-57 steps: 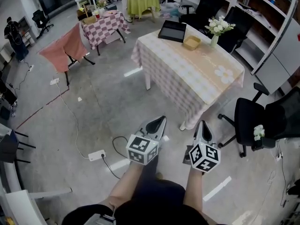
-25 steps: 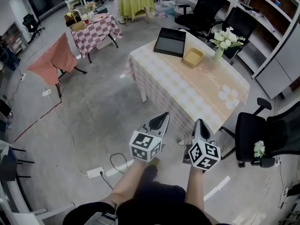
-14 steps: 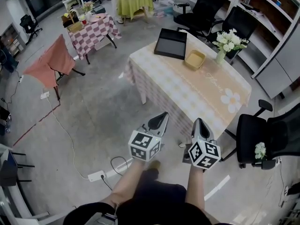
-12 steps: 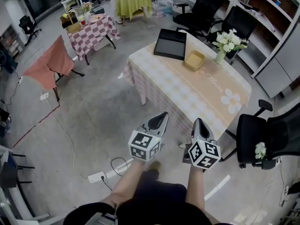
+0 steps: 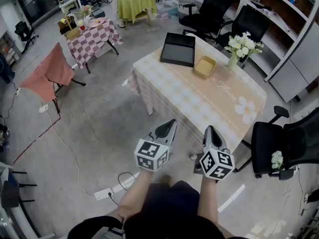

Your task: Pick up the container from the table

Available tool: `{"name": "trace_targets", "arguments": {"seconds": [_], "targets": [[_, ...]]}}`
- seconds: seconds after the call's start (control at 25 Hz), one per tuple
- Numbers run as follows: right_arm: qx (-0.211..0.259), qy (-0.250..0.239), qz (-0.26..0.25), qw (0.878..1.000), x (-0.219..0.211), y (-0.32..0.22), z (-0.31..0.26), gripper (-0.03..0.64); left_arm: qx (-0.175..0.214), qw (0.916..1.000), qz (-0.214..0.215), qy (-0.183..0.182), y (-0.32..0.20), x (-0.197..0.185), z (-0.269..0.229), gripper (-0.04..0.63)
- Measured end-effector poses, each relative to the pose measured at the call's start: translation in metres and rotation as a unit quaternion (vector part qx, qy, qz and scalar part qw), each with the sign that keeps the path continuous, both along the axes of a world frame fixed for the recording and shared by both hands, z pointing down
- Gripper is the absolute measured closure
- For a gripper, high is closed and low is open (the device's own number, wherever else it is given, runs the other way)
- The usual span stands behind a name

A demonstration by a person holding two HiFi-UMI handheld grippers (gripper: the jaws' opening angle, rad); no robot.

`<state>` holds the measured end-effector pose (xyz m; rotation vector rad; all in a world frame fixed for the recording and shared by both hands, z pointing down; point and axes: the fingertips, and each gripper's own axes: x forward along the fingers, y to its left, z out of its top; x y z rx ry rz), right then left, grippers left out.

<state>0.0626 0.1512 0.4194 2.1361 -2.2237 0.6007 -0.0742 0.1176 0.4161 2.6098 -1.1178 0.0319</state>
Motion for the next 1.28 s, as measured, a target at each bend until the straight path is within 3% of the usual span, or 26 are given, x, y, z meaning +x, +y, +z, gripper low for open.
{"name": "trace_targets", "arguments": {"seconds": [0.56, 0.8, 1.28], "targets": [[0.000, -0.016, -0.020, 1.000, -0.016, -0.032, 0.004, 0.612, -0.004, 0.9997, -0.023, -0.002, -0.013, -0.017, 0.007, 0.584], [0.006, 0.004, -0.038, 0.999, -0.022, -0.065, -0.003, 0.612, 0.000, 0.9994, -0.033, -0.005, -0.041, -0.016, 0.002, 0.584], [0.005, -0.002, -0.031, 0.999, 0.005, -0.132, -0.003, 0.612, -0.009, 0.9998, -0.017, -0.008, -0.104, 0.019, 0.006, 0.584]]}}
